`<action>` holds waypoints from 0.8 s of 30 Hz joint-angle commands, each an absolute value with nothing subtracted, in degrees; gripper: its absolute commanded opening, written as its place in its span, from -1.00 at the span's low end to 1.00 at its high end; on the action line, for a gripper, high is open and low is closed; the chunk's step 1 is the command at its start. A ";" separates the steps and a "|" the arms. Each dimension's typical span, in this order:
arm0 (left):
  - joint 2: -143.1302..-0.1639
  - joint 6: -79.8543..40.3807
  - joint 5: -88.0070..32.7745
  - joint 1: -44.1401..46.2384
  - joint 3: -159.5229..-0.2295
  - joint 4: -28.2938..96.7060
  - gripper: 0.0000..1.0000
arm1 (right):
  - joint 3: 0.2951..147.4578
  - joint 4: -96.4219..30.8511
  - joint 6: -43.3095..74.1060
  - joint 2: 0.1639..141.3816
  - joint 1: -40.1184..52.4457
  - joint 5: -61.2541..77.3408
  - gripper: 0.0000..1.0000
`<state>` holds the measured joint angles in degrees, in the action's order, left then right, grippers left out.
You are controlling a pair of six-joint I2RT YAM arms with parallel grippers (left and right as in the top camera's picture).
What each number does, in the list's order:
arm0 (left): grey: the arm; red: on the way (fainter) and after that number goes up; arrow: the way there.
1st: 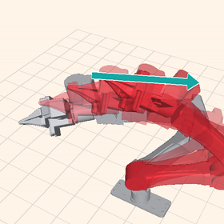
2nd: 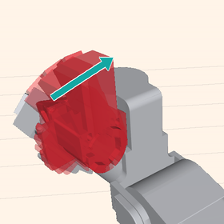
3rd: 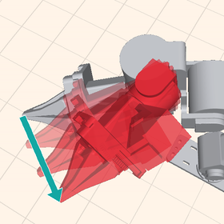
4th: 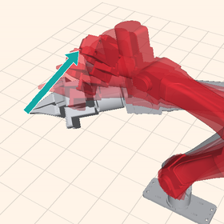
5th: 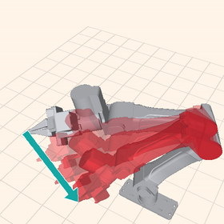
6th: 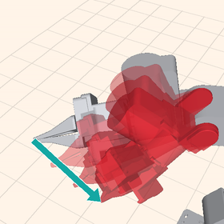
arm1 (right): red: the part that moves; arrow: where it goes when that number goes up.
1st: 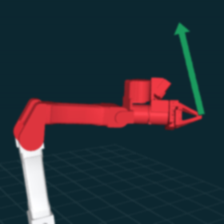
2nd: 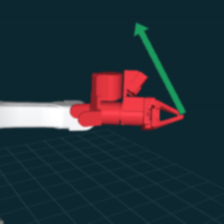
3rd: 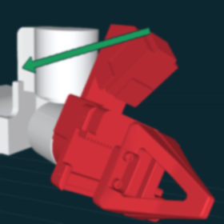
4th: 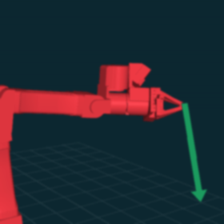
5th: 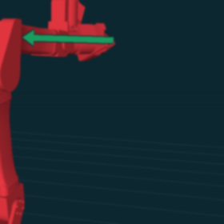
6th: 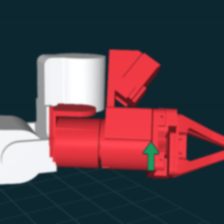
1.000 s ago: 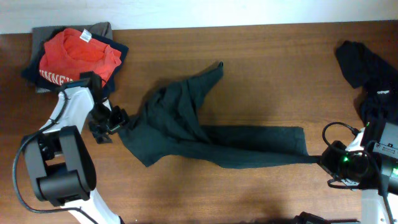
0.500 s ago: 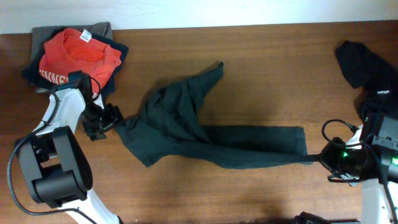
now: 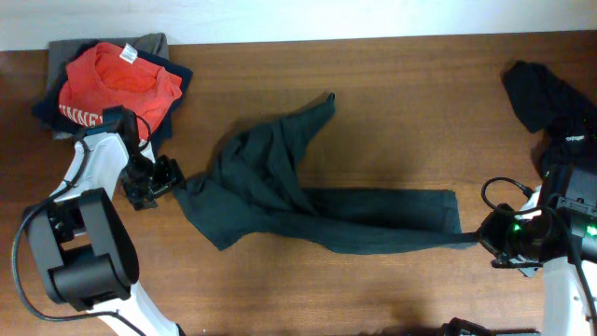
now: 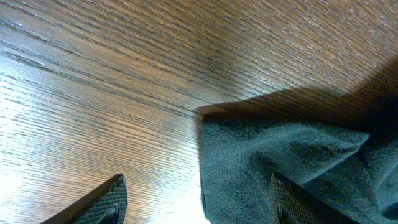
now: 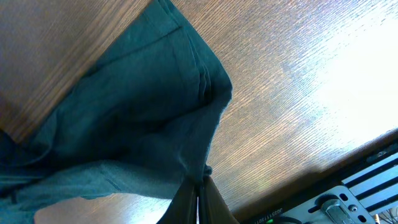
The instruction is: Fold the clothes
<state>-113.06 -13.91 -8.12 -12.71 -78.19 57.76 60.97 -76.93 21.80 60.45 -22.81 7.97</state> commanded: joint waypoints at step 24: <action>-119.04 -15.75 -2.44 -12.45 -77.91 55.88 0.45 | 62.15 -76.95 21.23 60.38 -22.57 6.83 -0.92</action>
<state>-116.75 -15.18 -4.47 -12.71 -78.26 56.49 60.97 -76.93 21.76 60.45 -22.81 7.97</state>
